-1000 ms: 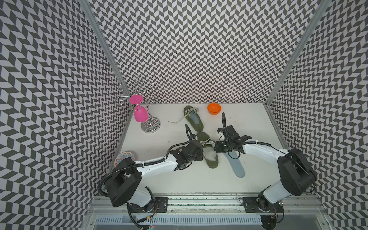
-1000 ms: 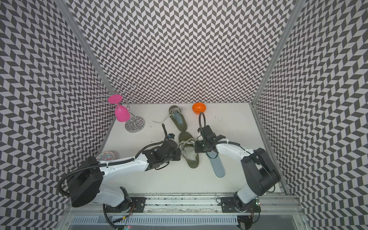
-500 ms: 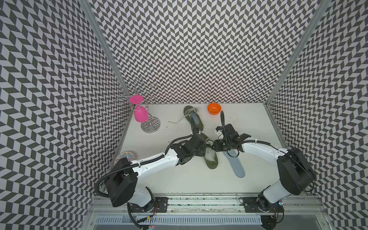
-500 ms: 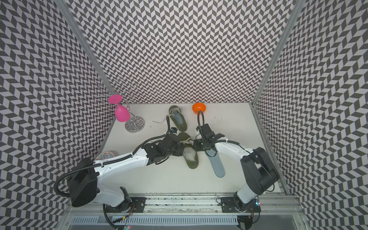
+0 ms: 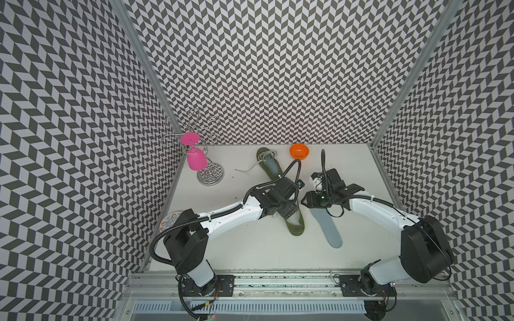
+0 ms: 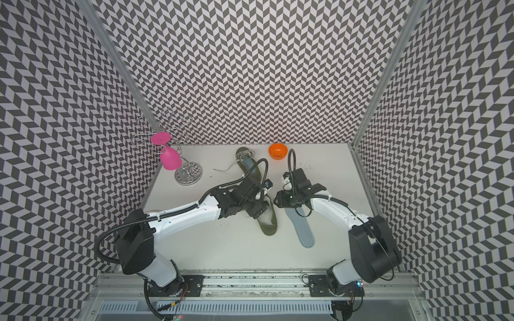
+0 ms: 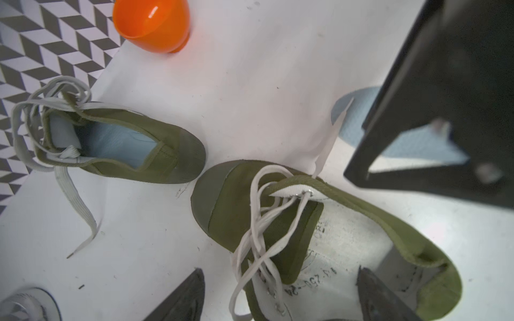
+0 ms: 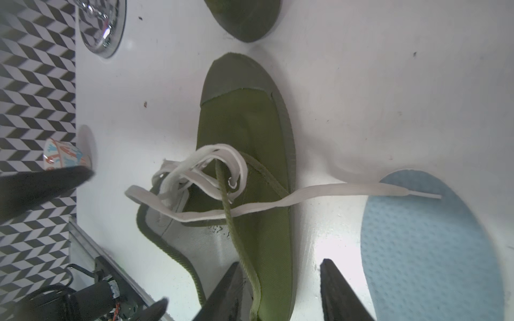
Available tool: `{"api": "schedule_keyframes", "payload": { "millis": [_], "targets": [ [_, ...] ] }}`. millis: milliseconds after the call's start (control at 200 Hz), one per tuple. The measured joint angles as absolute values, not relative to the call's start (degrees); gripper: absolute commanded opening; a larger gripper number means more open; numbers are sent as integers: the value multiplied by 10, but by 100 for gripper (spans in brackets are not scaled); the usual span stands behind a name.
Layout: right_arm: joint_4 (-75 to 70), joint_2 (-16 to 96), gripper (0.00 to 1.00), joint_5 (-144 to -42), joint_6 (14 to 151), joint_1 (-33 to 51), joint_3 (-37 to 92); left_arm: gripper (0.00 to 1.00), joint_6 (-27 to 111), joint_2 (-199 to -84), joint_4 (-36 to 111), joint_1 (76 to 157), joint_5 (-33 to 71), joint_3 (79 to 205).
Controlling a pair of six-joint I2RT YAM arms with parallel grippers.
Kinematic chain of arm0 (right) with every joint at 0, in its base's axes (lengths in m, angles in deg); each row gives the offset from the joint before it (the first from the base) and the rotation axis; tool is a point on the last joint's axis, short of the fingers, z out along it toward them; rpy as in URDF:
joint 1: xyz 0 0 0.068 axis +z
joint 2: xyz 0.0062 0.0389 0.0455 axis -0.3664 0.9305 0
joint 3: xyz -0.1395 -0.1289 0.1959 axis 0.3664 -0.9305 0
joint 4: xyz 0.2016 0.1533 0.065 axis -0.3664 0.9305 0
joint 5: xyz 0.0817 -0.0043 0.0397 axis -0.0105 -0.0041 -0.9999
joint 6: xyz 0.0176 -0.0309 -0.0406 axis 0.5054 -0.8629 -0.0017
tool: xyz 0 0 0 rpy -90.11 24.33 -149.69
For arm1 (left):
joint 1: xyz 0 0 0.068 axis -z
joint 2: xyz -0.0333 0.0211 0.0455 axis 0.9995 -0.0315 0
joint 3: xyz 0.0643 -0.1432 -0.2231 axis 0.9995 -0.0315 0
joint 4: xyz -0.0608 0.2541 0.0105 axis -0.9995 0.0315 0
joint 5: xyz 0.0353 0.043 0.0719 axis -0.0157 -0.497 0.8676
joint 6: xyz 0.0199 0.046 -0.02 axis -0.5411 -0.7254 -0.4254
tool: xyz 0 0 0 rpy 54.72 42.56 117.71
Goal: Insert the insole into the shoe
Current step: Adjust the shoe at the center of the board.
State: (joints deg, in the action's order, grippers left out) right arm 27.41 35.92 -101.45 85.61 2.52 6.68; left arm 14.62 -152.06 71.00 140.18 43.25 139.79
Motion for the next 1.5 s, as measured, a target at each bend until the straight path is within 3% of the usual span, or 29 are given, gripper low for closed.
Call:
{"api": "schedule_keyframes", "payload": {
  "millis": [521, 696, 886, 1112, 1497],
  "targets": [
    [301, 348, 50, -1040, 861, 8, 55, 83, 15, -1672, 761, 1393, 501, 1490],
    [298, 348, 52, -1045, 862, 9, 54, 61, 4, -1707, 763, 1381, 502, 1522],
    [298, 343, 56, -1048, 865, 9, 34, 31, 15, -1711, 783, 1360, 423, 1567],
    [298, 332, 60, -1050, 869, 17, 9, 17, 53, -1707, 804, 1327, 338, 1577],
    [273, 337, 66, -1037, 905, 88, 16, 2, 142, -1684, 809, 1267, 226, 1563]
  ]
}}
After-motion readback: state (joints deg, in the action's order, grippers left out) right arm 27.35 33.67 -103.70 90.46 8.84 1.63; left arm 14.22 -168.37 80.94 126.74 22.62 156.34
